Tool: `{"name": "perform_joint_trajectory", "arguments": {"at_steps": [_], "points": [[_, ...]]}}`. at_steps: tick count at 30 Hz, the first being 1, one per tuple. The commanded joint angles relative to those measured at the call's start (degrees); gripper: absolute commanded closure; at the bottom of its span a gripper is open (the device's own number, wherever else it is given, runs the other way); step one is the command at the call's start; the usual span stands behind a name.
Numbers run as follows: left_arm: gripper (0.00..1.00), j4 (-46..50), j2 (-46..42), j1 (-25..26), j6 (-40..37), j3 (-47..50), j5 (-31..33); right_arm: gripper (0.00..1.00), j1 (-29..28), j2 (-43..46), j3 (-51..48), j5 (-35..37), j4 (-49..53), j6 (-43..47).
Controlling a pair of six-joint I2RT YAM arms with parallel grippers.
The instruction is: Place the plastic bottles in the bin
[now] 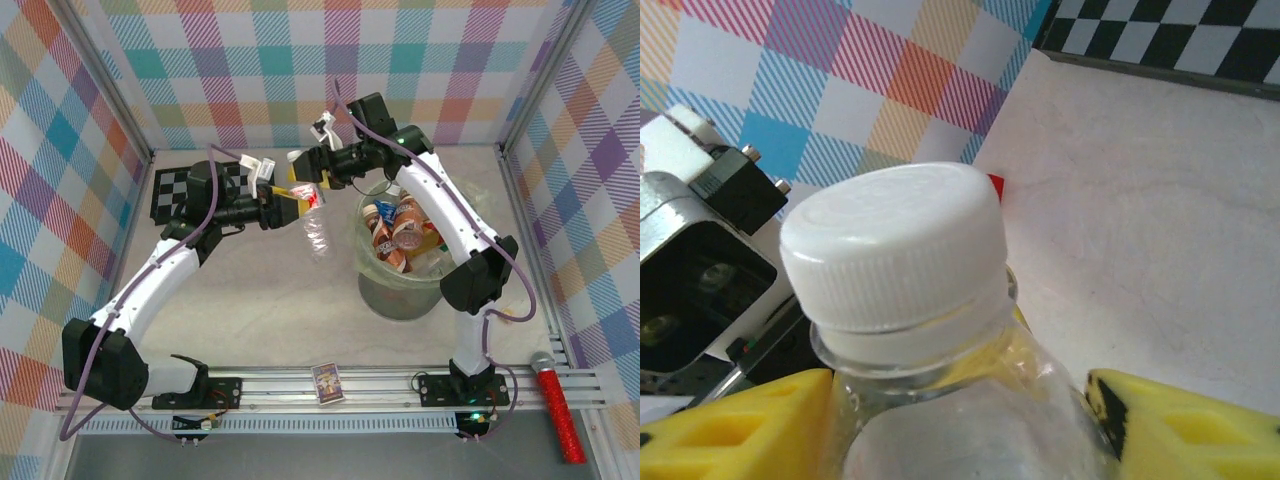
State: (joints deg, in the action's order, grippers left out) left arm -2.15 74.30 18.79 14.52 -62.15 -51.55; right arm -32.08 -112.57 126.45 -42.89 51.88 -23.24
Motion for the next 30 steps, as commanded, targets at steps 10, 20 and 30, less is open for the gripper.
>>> {"name": "perform_joint_trajectory", "arguments": {"at_steps": [10, 20, 30], "points": [[0.0, 0.1, -3.3, 0.7, 0.5, -1.9, 5.0, 0.5, 2.3, 2.2, 3.8, 4.9, -5.1, -3.5], [0.06, -1.0, -3.8, 3.4, 8.5, -0.5, 10.0, 0.54, 18.1, 18.4, -2.0, 15.7, -8.4, -5.6], [0.1, 0.8, 5.4, 9.9, 9.9, -8.0, 17.4, 0.55, 37.4, 35.2, -14.3, 13.9, -12.0, -8.3]]}}
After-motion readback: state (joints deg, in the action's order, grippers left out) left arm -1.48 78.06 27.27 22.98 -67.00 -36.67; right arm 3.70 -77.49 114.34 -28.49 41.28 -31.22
